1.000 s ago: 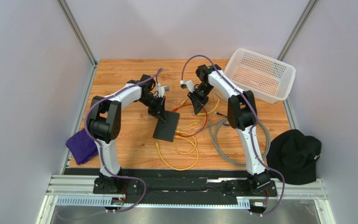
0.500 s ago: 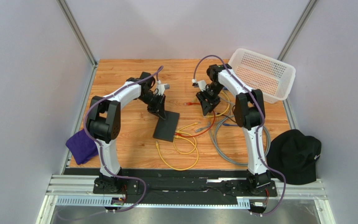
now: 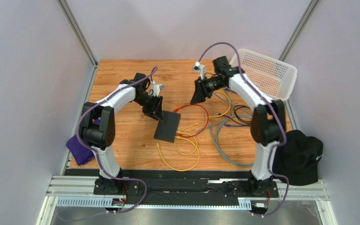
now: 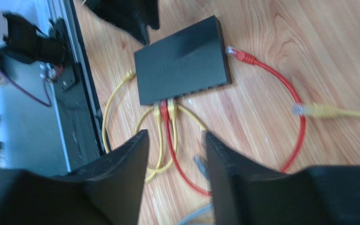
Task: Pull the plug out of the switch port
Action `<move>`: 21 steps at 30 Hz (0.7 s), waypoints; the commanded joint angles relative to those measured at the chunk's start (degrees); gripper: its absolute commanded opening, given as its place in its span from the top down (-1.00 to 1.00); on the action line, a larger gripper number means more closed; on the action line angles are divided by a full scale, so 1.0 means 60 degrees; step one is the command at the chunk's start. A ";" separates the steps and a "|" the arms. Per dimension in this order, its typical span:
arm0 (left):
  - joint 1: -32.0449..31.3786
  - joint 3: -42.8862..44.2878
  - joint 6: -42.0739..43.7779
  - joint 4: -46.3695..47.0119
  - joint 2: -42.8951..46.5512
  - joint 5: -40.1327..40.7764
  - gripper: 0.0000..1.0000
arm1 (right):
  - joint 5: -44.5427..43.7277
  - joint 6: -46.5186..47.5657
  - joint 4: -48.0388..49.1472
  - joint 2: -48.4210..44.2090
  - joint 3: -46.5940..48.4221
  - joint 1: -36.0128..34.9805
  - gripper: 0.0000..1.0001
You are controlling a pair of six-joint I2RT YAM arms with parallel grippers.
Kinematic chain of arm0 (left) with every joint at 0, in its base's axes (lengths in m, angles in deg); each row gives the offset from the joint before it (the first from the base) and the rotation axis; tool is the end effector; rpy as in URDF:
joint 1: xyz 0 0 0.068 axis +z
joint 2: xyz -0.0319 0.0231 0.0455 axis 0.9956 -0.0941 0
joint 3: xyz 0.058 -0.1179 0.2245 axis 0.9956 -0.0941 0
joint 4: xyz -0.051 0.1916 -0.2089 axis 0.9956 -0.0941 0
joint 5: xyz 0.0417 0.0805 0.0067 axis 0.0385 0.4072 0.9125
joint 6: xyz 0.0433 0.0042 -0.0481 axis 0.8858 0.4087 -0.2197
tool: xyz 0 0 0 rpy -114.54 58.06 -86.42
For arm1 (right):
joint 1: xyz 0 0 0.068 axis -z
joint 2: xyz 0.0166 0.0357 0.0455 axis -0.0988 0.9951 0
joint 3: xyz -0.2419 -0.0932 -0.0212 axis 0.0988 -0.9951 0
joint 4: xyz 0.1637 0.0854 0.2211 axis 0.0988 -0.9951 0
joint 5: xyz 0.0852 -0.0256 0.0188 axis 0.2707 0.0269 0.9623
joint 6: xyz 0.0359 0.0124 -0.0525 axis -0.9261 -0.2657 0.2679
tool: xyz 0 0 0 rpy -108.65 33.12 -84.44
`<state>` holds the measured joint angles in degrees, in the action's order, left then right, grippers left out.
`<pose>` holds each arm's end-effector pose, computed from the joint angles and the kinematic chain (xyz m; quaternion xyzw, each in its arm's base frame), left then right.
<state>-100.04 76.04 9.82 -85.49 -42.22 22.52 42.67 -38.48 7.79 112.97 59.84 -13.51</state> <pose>0.3653 -0.1311 0.1730 0.1719 0.9314 -0.3108 0.0792 0.3913 0.1787 0.2558 -0.3936 0.7816 0.4281 0.2257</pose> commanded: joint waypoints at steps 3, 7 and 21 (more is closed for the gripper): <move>0.0068 -0.0671 -0.0587 -0.0008 0.0454 0.1039 0.10 | 0.0225 -0.0438 -0.0778 0.2679 0.0854 -0.0246 0.19; 0.0259 -0.0862 -0.0719 -0.0169 0.0570 0.1464 0.02 | 0.0209 -0.0614 -0.0656 0.2986 0.0806 -0.0406 0.31; 0.0288 -0.0423 0.0482 -0.0740 0.0059 0.0879 0.00 | -0.0084 -0.1962 -0.0084 0.5842 0.4320 -0.1330 0.16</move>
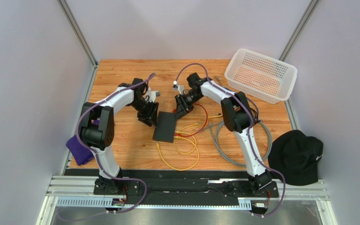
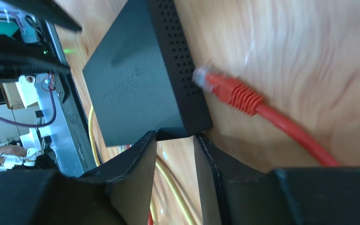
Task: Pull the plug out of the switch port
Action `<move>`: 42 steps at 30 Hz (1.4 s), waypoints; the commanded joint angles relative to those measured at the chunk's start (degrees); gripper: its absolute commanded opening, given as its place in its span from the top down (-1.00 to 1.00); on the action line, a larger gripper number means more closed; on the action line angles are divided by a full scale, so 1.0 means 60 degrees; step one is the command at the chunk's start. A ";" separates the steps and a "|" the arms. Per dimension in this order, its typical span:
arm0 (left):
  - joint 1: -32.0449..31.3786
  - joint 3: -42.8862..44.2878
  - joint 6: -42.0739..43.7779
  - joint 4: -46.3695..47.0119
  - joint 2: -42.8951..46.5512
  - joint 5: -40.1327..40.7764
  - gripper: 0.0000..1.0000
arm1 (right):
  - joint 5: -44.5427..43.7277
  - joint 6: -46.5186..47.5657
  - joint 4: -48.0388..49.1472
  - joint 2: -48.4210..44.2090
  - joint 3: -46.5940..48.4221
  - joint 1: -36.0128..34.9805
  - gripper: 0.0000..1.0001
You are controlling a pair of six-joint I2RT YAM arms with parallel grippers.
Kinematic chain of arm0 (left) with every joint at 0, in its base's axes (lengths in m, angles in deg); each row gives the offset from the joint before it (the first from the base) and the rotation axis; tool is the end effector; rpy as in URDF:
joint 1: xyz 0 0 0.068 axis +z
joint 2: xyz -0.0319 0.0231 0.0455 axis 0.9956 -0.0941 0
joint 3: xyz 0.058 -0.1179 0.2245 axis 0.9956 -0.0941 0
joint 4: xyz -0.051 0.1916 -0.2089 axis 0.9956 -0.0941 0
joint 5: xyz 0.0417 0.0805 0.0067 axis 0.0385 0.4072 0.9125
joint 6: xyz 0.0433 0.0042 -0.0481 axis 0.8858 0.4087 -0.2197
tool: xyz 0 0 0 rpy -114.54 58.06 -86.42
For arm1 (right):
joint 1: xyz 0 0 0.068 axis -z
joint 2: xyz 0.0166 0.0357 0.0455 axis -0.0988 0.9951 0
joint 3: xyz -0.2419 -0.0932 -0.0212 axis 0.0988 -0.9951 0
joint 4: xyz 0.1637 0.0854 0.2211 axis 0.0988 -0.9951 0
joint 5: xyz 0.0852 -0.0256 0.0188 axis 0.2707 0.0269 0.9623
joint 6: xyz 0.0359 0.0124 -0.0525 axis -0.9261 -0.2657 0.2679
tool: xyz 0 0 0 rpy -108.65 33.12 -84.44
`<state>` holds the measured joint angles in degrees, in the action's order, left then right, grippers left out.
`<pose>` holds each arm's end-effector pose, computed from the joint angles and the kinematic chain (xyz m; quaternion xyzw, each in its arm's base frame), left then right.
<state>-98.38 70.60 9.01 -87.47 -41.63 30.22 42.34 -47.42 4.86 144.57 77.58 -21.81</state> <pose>0.3485 -0.1094 0.1450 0.1327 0.9608 -0.2412 0.0340 0.4285 0.2680 0.1018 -0.3367 0.8280 0.4473 0.0301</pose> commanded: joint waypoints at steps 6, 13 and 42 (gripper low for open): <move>0.0011 0.0191 0.0602 -0.0249 0.0033 -0.0682 0.04 | 0.0893 -0.1628 0.1660 0.0943 0.2580 0.0127 0.00; -0.0003 0.0338 0.0544 0.0000 0.0912 -0.0753 0.02 | 0.2457 -0.0549 0.1183 -0.0712 0.0693 0.0508 -0.30; -0.0296 0.0543 0.0749 0.0279 -0.1739 -0.1428 1.00 | 0.2520 0.2795 -0.2761 0.0941 0.0398 -0.0268 -0.15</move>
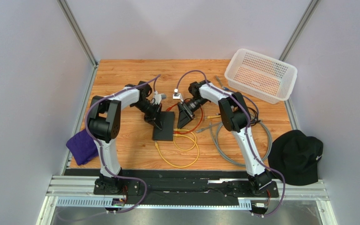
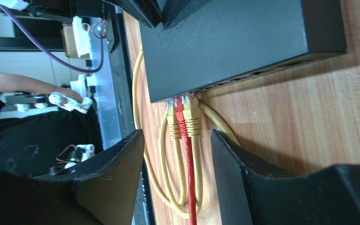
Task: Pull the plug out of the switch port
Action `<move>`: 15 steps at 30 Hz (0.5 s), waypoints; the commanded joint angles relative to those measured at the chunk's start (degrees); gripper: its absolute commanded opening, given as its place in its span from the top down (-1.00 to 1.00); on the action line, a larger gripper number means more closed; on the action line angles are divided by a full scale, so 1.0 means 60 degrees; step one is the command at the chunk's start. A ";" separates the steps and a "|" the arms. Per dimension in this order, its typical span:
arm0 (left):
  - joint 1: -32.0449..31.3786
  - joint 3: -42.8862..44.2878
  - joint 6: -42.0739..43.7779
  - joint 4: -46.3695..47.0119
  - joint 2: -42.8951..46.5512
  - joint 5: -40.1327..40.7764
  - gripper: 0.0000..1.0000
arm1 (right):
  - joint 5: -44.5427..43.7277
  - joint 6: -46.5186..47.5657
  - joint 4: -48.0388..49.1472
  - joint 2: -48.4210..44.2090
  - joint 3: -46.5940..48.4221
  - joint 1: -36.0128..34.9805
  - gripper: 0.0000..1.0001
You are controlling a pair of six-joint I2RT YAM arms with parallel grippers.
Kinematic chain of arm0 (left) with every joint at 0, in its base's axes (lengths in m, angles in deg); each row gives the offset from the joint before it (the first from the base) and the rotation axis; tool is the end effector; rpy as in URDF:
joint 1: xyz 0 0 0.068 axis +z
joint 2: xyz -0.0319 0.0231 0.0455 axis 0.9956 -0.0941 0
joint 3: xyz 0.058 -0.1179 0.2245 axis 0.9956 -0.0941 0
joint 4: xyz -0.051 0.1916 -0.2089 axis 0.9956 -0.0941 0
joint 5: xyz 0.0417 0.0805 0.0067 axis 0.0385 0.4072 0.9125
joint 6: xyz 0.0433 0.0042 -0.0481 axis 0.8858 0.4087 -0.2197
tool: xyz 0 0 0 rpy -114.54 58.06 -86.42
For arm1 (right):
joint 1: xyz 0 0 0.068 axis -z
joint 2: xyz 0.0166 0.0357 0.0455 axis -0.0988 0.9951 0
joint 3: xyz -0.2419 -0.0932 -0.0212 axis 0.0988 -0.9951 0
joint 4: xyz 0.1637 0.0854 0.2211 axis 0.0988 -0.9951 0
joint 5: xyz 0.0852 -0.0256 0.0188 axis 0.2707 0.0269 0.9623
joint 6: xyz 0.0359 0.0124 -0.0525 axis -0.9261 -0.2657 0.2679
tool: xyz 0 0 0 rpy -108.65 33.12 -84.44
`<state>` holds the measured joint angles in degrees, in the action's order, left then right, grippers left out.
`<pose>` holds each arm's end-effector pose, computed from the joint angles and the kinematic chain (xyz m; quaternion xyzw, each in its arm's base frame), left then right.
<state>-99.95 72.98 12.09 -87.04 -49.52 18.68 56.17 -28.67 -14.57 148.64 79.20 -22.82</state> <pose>0.3545 -0.1303 0.1134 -0.1589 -0.9295 0.3325 0.0164 0.3941 0.2665 0.0858 0.3645 -0.7527 -0.5442 0.0663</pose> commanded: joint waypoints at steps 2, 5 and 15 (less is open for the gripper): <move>-0.0034 0.0189 0.0235 0.0221 -0.0467 0.0466 1.00 | 0.0170 -0.0506 0.0770 0.0337 0.0099 -0.0158 -0.15; -0.0034 0.0219 0.0192 0.0235 -0.0541 0.0451 1.00 | -0.0078 -0.0945 0.0889 0.0673 0.0332 -0.0217 -0.14; -0.0034 0.0380 0.0104 0.0324 -0.0732 0.0480 1.00 | -0.1645 -0.2191 0.1913 0.0850 -0.0135 -0.0569 -0.07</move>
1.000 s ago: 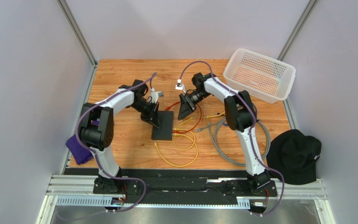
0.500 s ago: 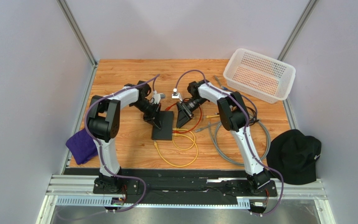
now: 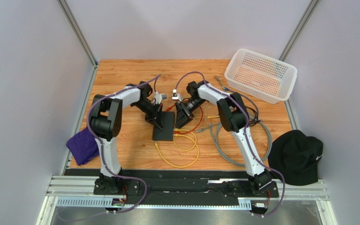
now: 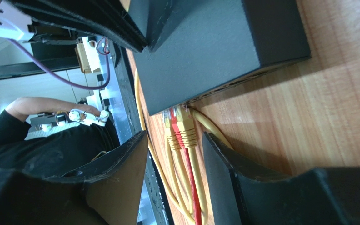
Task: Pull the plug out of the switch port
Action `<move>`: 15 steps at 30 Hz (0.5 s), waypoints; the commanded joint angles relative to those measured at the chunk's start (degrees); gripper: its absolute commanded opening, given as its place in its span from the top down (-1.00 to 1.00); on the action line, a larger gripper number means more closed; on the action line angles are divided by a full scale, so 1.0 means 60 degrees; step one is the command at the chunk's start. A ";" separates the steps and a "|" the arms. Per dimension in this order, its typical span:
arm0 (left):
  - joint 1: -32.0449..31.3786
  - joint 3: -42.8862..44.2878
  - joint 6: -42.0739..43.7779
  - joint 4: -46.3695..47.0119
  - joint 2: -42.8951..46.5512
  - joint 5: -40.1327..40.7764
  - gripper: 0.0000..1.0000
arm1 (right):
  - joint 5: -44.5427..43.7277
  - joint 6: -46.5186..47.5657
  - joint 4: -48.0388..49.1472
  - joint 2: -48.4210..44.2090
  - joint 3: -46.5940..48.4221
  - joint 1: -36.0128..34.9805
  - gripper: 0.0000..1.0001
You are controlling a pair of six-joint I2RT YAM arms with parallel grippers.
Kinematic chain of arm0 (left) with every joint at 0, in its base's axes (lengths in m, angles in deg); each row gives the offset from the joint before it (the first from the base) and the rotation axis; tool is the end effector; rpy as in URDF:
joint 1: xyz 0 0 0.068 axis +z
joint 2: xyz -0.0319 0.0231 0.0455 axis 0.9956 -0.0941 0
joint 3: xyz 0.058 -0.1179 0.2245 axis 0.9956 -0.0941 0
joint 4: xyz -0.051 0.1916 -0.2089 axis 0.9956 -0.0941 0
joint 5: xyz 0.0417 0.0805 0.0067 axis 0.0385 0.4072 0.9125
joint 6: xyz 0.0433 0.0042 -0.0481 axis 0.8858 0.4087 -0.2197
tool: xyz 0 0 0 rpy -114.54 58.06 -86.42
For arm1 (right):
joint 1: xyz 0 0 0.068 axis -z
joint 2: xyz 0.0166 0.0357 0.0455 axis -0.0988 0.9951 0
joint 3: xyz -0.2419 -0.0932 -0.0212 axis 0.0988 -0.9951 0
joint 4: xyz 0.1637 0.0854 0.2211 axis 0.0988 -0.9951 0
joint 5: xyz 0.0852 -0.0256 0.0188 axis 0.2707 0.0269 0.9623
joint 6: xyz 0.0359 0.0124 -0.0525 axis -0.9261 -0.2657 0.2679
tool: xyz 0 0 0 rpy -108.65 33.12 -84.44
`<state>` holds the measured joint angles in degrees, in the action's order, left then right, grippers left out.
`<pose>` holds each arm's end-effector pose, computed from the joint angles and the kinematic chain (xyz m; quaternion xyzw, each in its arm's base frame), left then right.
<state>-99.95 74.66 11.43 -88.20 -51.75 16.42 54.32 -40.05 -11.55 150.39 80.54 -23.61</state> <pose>0.3583 -0.1329 0.1082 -0.1477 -0.9247 0.3493 0.0344 0.3976 0.2752 0.0755 0.3097 -0.7870 -0.5233 0.1040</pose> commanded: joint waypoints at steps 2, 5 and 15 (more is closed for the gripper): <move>-0.0019 0.0099 0.0227 0.0502 -0.0345 0.0870 1.00 | -0.1366 -0.0308 0.1455 0.0457 -0.0372 -0.0438 -0.05; -0.0019 0.0100 0.0198 0.0444 -0.0199 0.0885 1.00 | -0.1118 -0.0060 0.1645 -0.0128 -0.0766 -0.0234 -0.04; -0.0004 0.0143 0.0520 0.0326 0.0475 0.0665 1.00 | -0.0297 -0.0656 0.2523 -0.1654 -0.0856 0.0207 -0.03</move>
<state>-99.95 74.69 11.19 -88.17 -51.43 16.71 52.52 -41.54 -2.15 143.92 72.99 -23.04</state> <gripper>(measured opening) 0.007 0.518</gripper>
